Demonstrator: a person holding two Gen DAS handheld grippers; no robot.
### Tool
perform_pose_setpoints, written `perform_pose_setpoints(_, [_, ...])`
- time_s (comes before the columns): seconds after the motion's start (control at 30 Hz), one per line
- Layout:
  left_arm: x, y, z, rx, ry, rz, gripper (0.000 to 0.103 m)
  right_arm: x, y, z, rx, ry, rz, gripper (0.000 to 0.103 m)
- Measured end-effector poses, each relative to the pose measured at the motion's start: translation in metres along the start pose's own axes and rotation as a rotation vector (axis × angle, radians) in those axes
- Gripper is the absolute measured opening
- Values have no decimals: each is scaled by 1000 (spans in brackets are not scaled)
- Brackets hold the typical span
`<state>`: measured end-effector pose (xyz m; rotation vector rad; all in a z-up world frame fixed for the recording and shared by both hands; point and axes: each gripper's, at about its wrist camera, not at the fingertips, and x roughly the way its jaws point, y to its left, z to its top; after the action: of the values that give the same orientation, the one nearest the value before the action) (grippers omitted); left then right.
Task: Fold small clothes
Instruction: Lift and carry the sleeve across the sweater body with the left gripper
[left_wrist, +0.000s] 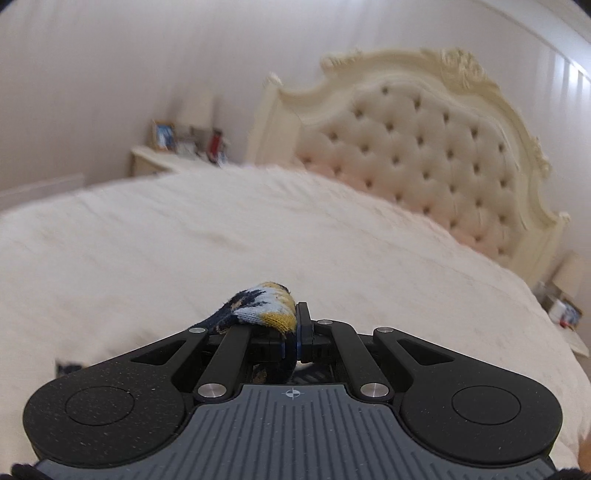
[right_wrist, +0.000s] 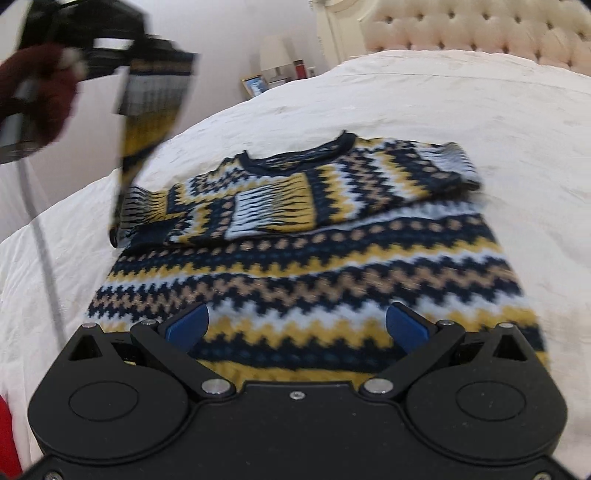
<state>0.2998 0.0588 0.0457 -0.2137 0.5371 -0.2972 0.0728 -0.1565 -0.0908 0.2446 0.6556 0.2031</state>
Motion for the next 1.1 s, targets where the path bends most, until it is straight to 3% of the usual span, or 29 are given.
perform_pose_setpoints(0.17, [49,-16,-41,-3,121,-13,7,-12,-23,-1,27,1,-14,102])
perform_pose_setpoints(0.23, [58,-22,-61,11,179,-42,26,-14,-29,-1,37,1,-19,102])
perform_pose_setpoints(0.27, [65,-24,-69,14,207,-58,41,-15,-31,-1,40,0,-22,102])
perform_pose_setpoints(0.37, [61,-29,-83,3,234,-125,47,-17,-37,-2,45,4,-32,102])
perform_pose_setpoints(0.47, [48,-30,-87,19,247,-203,85,-15,-40,-4,55,14,-40,102])
perform_pose_setpoints(0.6, [22,-23,-101,73,242,-245,86,-11,-41,-4,62,25,-49,102])
perform_pose_setpoints(0.77, [-2,-2,-111,119,212,-158,86,-5,-39,2,39,37,-67,102])
perform_pose_setpoints(1.1, [-22,103,-123,93,198,184,86,14,-27,36,-69,27,-121,102])
